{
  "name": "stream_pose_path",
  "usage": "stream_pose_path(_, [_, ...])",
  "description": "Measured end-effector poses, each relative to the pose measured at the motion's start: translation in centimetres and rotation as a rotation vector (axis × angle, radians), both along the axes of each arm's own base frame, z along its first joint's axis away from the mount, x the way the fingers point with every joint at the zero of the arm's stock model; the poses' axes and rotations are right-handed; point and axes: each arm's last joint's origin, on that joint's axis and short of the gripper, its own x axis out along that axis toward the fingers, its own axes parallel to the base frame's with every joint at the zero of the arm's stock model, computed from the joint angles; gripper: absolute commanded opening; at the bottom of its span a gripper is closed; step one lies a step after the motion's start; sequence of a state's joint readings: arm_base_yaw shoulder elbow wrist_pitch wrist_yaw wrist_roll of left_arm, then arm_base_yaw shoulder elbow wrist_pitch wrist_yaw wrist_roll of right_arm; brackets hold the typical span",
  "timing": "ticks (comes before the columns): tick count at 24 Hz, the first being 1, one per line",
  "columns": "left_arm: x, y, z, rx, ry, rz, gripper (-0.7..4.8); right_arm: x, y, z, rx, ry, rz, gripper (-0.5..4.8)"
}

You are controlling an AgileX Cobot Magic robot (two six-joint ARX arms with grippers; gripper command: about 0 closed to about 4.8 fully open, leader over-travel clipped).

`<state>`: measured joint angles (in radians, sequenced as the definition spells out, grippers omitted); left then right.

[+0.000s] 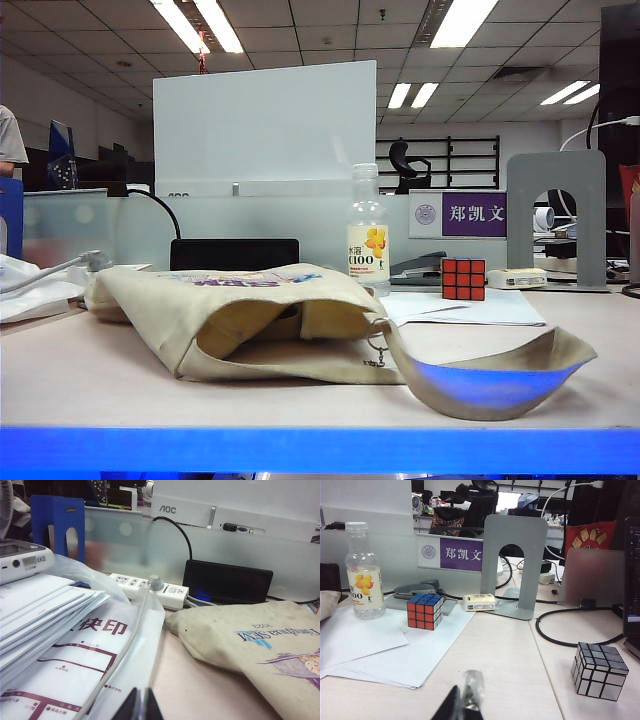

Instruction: Take the glasses case out of the canvas bag and put it on the table.

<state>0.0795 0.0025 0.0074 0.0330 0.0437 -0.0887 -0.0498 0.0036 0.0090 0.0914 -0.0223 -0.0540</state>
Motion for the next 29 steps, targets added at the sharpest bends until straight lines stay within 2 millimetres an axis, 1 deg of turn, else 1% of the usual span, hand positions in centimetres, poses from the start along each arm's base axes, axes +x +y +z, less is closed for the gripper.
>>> stream_pose_path(8, [0.0, 0.0, 0.3, 0.002, -0.035, 0.013, 0.25, 0.0, 0.0, -0.3, 0.003, 0.029, 0.000, 0.21])
stream_pose_path(14, [0.0, 0.0, 0.3, -0.004, -0.031, 0.006, 0.25, 0.0, 0.0, -0.3, 0.091, 0.027, 0.007, 0.21])
stream_pose_path(16, [0.0, -0.2, 0.1, -0.027, -0.014, -0.057, 0.28, 0.0, 0.0, -0.3, 0.134, 0.027, 0.013, 0.20])
stream_pose_path(17, [0.0, -0.3, 0.0, -0.052, 0.003, -0.114, 0.39, 0.0, 0.0, -0.3, 0.159, 0.026, 0.018, 0.20])
stream_pose_path(18, [0.0, -0.5, -0.1, -0.090, 0.019, -0.187, 0.54, 0.0, 0.0, -0.3, 0.190, 0.026, 0.028, 0.20])
stream_pose_path(22, [-0.2, -1.5, -0.5, -0.215, 0.093, -0.459, 0.58, 0.0, 0.2, -0.3, 0.254, 0.034, 0.101, 0.07])
stream_pose_path(24, [-0.4, -2.2, -0.6, -0.237, 0.120, -0.567, 0.58, 0.0, 0.3, -0.3, 0.281, 0.038, 0.130, 0.07])
stream_pose_path(26, [-0.5, -2.8, -0.5, -0.234, 0.133, -0.637, 0.58, 0.0, 0.4, -0.4, 0.313, 0.054, 0.150, 0.07])
stream_pose_path(28, [-0.7, -3.8, -0.3, -0.235, 0.171, -0.730, 0.58, 0.0, 0.4, -0.6, 0.342, 0.077, 0.165, 0.06])
stream_pose_path(29, [-0.7, -4.2, -0.2, -0.243, 0.194, -0.755, 0.58, 0.0, 0.4, -0.7, 0.356, 0.086, 0.175, -0.03])
